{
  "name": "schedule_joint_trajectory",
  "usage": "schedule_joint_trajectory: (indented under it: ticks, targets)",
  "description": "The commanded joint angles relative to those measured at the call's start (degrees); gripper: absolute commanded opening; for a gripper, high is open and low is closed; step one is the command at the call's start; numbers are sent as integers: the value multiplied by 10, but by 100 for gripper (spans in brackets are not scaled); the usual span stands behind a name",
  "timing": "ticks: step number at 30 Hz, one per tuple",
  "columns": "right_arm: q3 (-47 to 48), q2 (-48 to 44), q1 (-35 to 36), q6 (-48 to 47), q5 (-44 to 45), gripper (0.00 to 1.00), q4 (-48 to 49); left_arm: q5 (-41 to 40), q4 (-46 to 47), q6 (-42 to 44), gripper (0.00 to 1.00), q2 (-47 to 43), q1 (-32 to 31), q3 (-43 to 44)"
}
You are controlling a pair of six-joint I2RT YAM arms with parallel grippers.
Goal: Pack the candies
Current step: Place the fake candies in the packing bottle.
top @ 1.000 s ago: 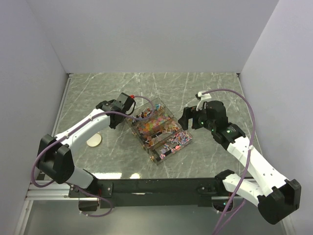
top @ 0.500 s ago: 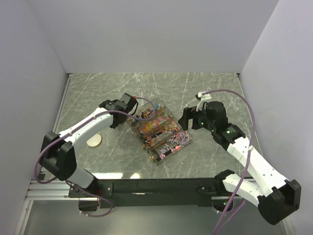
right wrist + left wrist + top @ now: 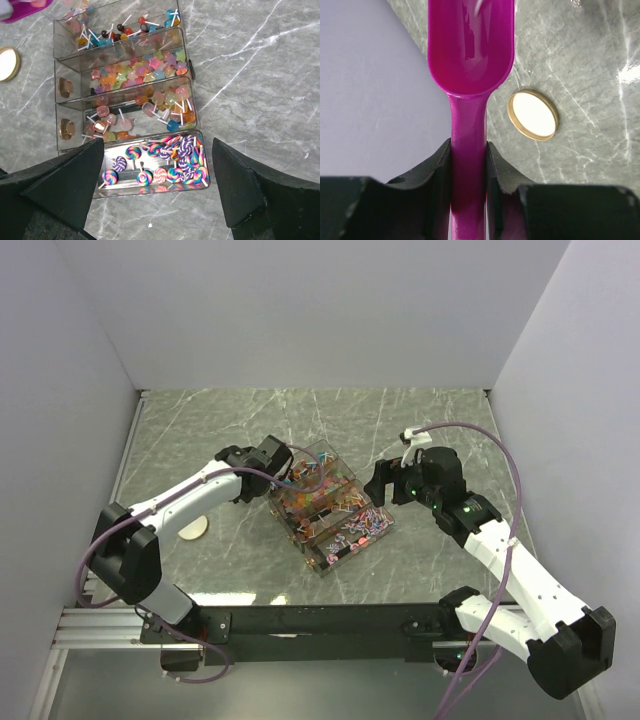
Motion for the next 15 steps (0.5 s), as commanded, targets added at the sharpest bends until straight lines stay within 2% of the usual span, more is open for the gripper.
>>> schedule_joint_trajectory:
  ticks: [1,15]
  targets:
    - [-3,-5,4,-5,-3,94,23,-44,-7,13,1,5,-11,16]
    - [-4,4,4,-5,-5,94,20,-58,-10,20,1,-19,-15,9]
